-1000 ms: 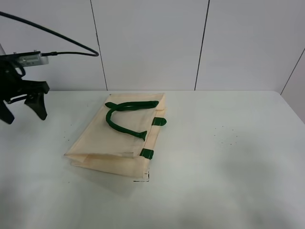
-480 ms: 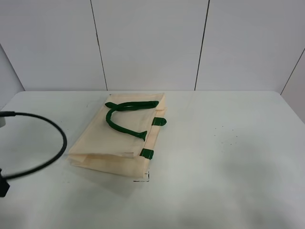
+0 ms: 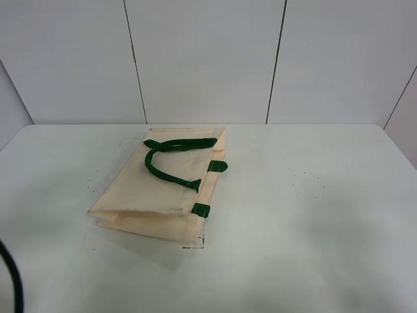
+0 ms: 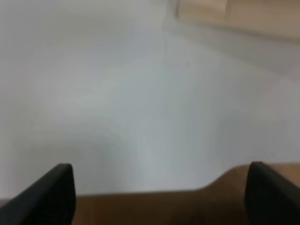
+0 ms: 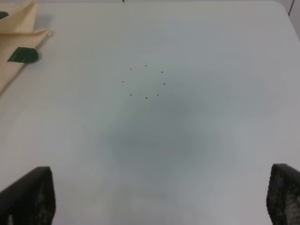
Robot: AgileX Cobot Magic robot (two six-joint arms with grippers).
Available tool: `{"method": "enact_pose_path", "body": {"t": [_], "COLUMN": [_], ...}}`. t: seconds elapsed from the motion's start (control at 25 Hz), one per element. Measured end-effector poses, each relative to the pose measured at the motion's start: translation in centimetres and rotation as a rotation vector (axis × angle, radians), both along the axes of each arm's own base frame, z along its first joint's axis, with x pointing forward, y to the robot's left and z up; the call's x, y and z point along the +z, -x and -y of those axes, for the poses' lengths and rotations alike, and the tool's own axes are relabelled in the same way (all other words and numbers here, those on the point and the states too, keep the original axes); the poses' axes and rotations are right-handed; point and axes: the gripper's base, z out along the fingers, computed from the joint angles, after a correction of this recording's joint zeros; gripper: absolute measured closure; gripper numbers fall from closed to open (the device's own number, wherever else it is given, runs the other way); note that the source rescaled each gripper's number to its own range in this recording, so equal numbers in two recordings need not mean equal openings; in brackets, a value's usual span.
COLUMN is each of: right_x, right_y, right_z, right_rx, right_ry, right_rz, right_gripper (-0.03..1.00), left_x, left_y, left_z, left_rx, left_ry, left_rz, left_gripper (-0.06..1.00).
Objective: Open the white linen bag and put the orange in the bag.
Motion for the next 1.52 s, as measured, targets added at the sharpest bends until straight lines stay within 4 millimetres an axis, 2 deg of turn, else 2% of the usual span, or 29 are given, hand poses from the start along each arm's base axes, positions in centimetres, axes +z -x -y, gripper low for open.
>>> {"method": "enact_pose_path", "body": {"t": [0.24,0.4,1.52], "right_x": [0.0,0.0,0.0], "right_y": [0.0,0.0,0.0], "right_z": [0.0,0.0,0.0], "right_rx": [0.0,0.0,0.0], "right_ry": [0.0,0.0,0.0], "right_rz": [0.0,0.0,0.0], "right_gripper": [-0.03,-0.03,-0.03], "left_x": [0.3,0.3,0.2], "left_y": [2.8,3.9,4.0], "left_z": [0.0,0.0,0.0], "left_rx": [0.0,0.0,0.0], "left_ry": [0.001,0.002,0.002], "left_rz": [0.197,0.269,0.273], "left_gripper": [-0.02,-0.02,-0.01]}}
